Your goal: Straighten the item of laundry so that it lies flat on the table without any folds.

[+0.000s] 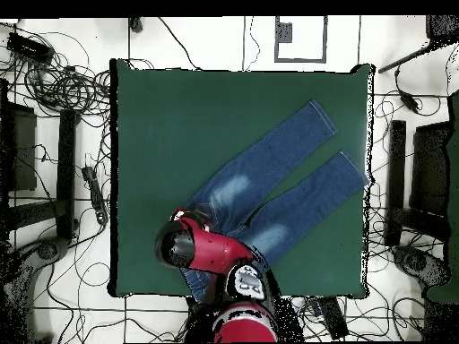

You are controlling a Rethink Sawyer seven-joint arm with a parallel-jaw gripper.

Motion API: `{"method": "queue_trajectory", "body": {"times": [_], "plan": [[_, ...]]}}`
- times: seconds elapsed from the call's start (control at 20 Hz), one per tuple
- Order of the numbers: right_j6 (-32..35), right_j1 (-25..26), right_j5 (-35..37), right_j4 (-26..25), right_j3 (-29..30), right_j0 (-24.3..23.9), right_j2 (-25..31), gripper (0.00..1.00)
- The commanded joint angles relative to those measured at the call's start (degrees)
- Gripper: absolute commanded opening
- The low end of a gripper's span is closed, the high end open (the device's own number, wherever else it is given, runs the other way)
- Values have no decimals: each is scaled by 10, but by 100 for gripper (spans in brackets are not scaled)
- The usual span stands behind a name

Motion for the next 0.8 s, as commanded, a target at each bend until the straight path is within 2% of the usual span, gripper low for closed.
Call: {"method": "queue_trajectory", "body": {"times": [0.05, 0.35, 0.8], "plan": [[109, -85, 114, 33, 7, 49, -12, 100], [106, -70, 106, 28, -4, 50, -7, 100], [94, 2, 32, 11, -14, 20, 33, 100]]}}
